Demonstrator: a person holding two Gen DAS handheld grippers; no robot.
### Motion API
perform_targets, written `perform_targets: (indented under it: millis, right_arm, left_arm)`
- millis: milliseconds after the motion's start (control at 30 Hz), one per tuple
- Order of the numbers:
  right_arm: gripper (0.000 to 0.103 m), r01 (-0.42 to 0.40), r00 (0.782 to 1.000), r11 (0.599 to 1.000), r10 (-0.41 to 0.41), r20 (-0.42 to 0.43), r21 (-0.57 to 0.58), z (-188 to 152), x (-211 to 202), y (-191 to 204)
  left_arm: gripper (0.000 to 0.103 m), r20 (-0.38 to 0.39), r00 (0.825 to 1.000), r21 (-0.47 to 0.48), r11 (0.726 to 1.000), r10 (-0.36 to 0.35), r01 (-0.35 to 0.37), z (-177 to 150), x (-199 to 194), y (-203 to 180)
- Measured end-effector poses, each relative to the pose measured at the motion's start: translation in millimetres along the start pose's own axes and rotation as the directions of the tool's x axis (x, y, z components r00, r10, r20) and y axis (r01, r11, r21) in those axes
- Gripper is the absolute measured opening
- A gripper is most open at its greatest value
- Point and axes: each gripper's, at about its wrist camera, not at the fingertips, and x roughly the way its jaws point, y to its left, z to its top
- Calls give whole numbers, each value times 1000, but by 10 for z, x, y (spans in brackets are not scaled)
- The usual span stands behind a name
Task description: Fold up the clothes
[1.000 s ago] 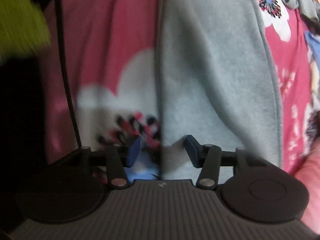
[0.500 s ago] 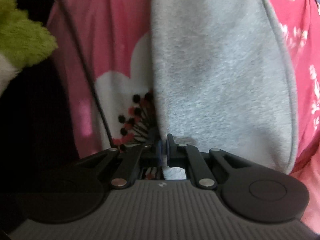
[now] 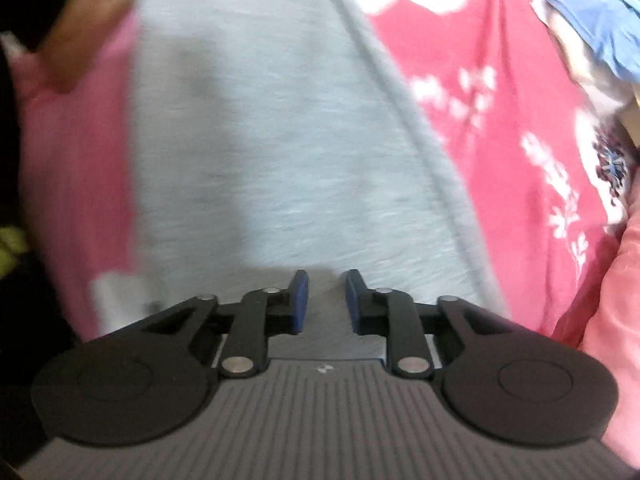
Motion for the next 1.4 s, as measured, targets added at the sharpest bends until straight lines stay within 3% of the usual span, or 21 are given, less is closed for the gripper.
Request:
perform_targets:
  millis: [100, 233, 300, 367, 433, 467, 500, 600, 633, 733, 800, 867, 967, 1033, 1067, 1133, 1167, 1233, 1300, 1367, 1400]
  right_arm:
    - [13, 94, 991, 995, -97, -88, -41, -247, 248, -187]
    - [12, 271, 945, 954, -238, -225, 127, -434, 161, -621]
    - [12, 224, 968, 949, -190, -167, 220, -435, -63, -707]
    - [12, 101, 995, 956, -91, -47, 274, -207, -201, -641]
    - [11, 52, 999, 965, -54, 0, 259, -118, -111, -534]
    - [11, 96, 995, 970, -89, -40, 223, -89, 53, -549]
    - [11, 153, 986, 972, -138, -94, 177, -59, 248, -581]
    - [10, 457, 857, 888, -424, -294, 51, -257, 687, -839]
    - [9, 462, 859, 883, -422, -289, 85, -295, 631, -900]
    - [11, 246, 969, 908, -230, -87, 340, -262, 85, -886]
    - [11, 71, 995, 909, -96, 41, 411, -198, -173, -771]
    - [11, -82, 995, 921, 51, 91, 381, -117, -237, -517]
    - [11, -277, 951, 901, 306, -36, 334, -59, 9, -33]
    - [11, -275, 901, 900, 365, -237, 339, -209, 276, 245]
    - [11, -274, 856, 901, 388, -342, 335, -327, 397, 378]
    - [11, -281, 797, 914, 392, -459, 292, -437, 436, 543]
    - [11, -283, 794, 918, 387, -470, 278, -410, 390, 566]
    - [11, -268, 842, 921, 367, -395, 284, -220, 186, 475]
    - [12, -248, 906, 906, 342, -251, 343, 10, -63, 316]
    - [12, -253, 944, 894, 312, -108, 370, 172, -218, 267]
    - [13, -249, 950, 894, 301, -87, 372, 203, -189, 318]
  left_arm:
    - [56, -6, 1000, 4, 1000, 2, -2, -9, 10, 15]
    - [56, -14, 1000, 0, 1000, 5, -5, -4, 33, 38]
    - [56, -16, 1000, -2, 1000, 7, -7, 9, 33, 36]
    - [56, -15, 1000, 4, 1000, 12, -12, 14, 23, 21]
    - [56, -14, 1000, 8, 1000, 13, -13, 9, 6, 8]
    - [56, -13, 1000, 10, 1000, 14, -13, 7, 1, 4]
    - [56, -12, 1000, 13, 1000, 14, -14, 4, -4, 1]
    - [57, -13, 1000, 18, 1000, 16, -16, 0, -1, 0]
    - [57, -13, 1000, 19, 1000, 17, -17, 1, 3, 3]
    - [57, -16, 1000, 6, 1000, 20, -20, 17, 25, 26]
    - [57, -12, 1000, -3, 1000, 17, -17, 23, 30, 26]
    - [57, -8, 1000, -12, 1000, 14, -14, 28, 34, 26]
    - [57, 4, 1000, -4, 1000, 3, -3, 4, 12, 13]
    - [58, 10, 1000, 4, 1000, 4, -4, -16, 9, 21]
    - [58, 10, 1000, 0, 1000, 4, -4, -19, 15, 35]
    - [58, 9, 1000, -17, 1000, 0, 0, -17, 29, 74]
    - [58, 8, 1000, -27, 1000, -3, 3, -14, 35, 95]
    - [58, 10, 1000, -39, 999, -5, 5, -7, 41, 119]
    - [58, 11, 1000, -36, 999, -4, 4, -8, 48, 119]
    - [58, 12, 1000, -30, 1000, -1, 2, -15, 57, 111]
    - [58, 11, 1000, -24, 1000, 1, -1, -23, 57, 104]
